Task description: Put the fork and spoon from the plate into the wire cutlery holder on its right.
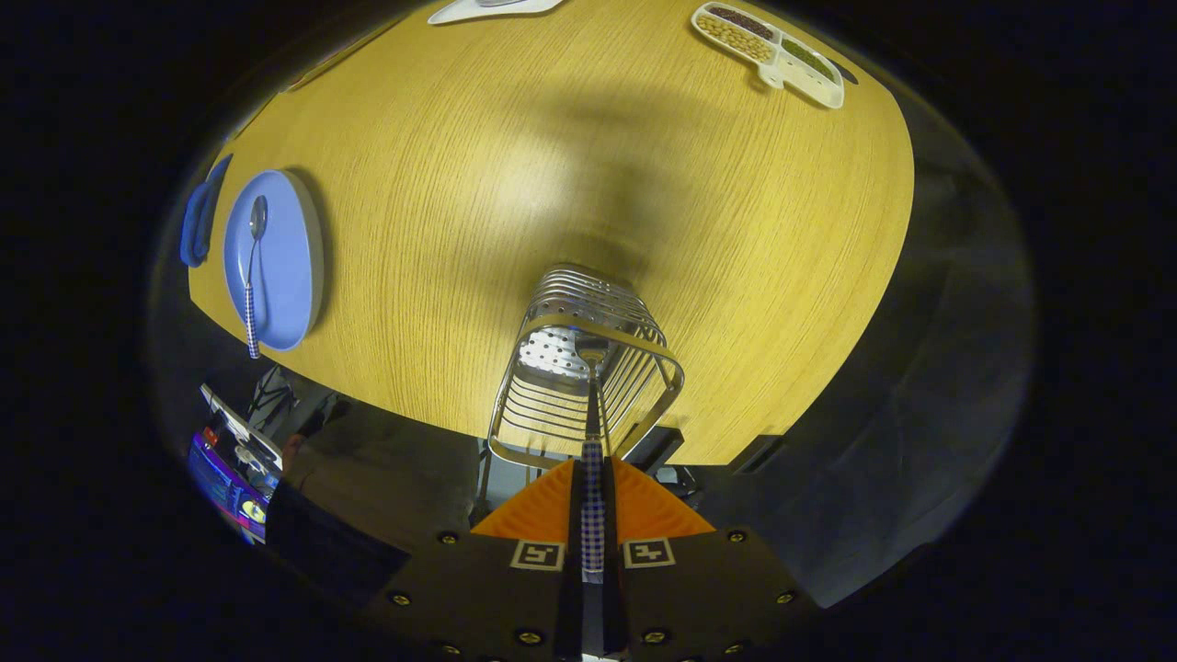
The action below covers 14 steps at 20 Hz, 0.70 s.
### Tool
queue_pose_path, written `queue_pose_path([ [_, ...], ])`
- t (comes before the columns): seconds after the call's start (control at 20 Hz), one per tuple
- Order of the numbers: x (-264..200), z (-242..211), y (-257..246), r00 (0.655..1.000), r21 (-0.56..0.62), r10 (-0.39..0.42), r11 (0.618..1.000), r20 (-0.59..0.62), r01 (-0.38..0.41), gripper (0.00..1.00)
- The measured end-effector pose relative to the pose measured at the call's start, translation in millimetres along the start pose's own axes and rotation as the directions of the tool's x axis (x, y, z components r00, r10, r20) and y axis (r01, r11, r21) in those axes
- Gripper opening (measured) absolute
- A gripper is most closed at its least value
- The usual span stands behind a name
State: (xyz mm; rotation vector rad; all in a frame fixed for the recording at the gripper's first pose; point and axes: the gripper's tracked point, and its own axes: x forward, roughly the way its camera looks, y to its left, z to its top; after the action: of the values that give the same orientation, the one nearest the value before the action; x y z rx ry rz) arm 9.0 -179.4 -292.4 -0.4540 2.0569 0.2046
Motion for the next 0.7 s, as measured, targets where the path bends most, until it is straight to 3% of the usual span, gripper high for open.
queue_pose_path([
  [0.2,-7,2,7,0.999,0.021,0.033,0.999,0.023,-0.034,0.14],
  [0.7,-37,-10,22,0.993,0.000,0.002,1.000,0.114,-0.002,0.14],
])
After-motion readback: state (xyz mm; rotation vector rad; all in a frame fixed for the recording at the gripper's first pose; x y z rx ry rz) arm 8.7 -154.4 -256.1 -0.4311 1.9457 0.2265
